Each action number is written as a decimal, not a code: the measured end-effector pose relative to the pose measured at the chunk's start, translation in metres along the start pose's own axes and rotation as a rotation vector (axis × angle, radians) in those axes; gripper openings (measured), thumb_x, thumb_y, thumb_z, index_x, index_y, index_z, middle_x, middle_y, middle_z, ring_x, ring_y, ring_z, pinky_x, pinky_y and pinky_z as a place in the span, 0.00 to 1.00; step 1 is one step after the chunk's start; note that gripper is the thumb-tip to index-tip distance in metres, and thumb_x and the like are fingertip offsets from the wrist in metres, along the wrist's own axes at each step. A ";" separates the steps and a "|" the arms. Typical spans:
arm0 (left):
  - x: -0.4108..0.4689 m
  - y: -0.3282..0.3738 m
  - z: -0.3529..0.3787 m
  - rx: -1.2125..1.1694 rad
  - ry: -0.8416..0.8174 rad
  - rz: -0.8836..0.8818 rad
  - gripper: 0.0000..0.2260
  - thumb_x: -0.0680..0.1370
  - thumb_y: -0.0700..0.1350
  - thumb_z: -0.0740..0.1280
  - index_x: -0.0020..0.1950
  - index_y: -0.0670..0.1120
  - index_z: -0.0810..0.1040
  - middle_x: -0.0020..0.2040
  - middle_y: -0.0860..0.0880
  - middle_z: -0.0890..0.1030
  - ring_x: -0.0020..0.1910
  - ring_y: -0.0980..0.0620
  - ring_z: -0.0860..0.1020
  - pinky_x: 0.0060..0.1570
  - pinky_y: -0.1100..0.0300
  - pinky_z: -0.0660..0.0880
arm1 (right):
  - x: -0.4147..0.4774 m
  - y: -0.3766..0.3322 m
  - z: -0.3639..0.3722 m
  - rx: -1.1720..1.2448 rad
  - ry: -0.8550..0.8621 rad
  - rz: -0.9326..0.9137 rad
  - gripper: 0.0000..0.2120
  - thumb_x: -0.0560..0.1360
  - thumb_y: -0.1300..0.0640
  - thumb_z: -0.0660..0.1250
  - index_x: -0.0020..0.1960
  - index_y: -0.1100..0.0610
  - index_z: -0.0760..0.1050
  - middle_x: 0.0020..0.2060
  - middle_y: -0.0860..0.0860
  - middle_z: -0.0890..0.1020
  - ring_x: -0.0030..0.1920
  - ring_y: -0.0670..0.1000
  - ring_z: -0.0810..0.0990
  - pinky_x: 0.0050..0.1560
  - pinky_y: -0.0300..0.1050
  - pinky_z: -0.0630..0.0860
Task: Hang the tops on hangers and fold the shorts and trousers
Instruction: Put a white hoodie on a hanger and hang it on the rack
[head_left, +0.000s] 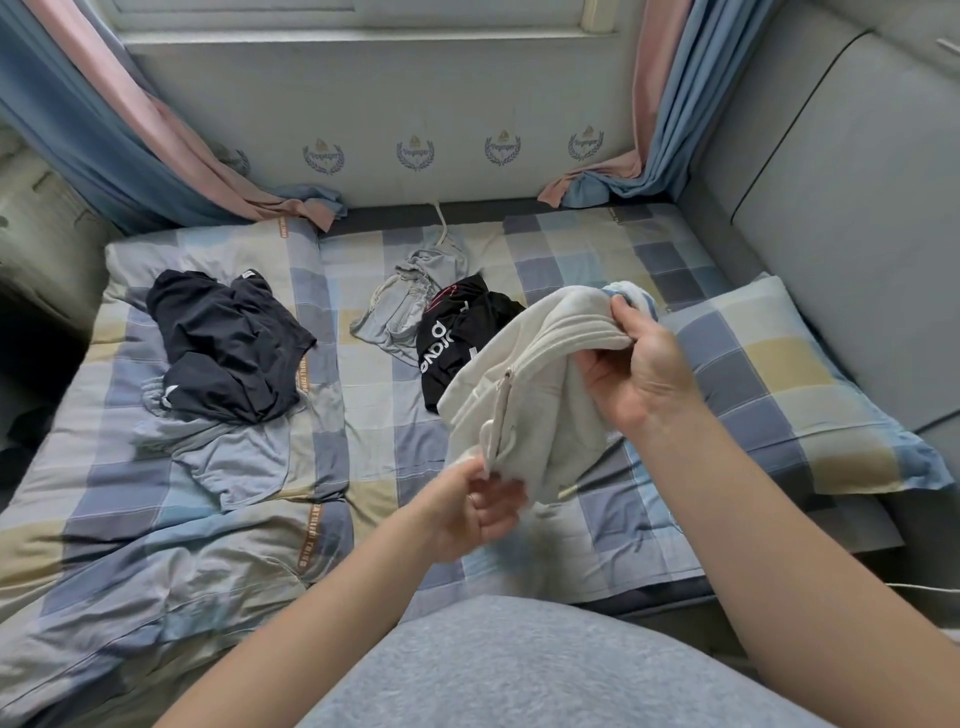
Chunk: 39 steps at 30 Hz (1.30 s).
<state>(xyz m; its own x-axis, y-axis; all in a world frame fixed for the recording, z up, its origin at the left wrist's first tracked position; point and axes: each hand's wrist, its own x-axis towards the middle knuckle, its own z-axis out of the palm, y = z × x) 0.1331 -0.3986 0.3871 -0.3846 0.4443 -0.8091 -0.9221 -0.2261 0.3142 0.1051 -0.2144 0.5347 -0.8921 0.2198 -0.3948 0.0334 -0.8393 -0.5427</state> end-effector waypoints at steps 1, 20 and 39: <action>0.003 0.004 -0.001 -0.074 0.072 0.097 0.06 0.81 0.45 0.64 0.53 0.43 0.76 0.45 0.44 0.84 0.42 0.49 0.84 0.45 0.55 0.81 | 0.000 0.001 -0.004 -0.017 0.011 0.003 0.08 0.83 0.61 0.61 0.51 0.64 0.76 0.39 0.57 0.82 0.40 0.54 0.83 0.48 0.47 0.83; -0.062 0.073 0.020 0.221 0.085 0.915 0.11 0.71 0.32 0.64 0.48 0.46 0.78 0.36 0.49 0.79 0.36 0.51 0.79 0.37 0.56 0.79 | -0.005 0.070 -0.080 -0.969 -0.037 0.183 0.27 0.77 0.51 0.71 0.73 0.44 0.66 0.74 0.49 0.68 0.64 0.44 0.74 0.67 0.56 0.71; -0.050 0.024 0.022 0.833 0.052 0.965 0.03 0.77 0.43 0.73 0.49 0.48 0.87 0.46 0.51 0.86 0.45 0.57 0.81 0.48 0.61 0.76 | 0.002 0.067 -0.049 -0.834 0.166 0.218 0.10 0.78 0.65 0.58 0.49 0.65 0.78 0.38 0.61 0.80 0.34 0.57 0.81 0.36 0.53 0.80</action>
<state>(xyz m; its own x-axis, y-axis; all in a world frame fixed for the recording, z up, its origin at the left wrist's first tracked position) 0.1292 -0.4078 0.4460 -0.9264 0.3651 -0.0919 -0.0259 0.1817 0.9830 0.1275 -0.2458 0.4619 -0.7526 0.2207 -0.6204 0.5717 -0.2483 -0.7820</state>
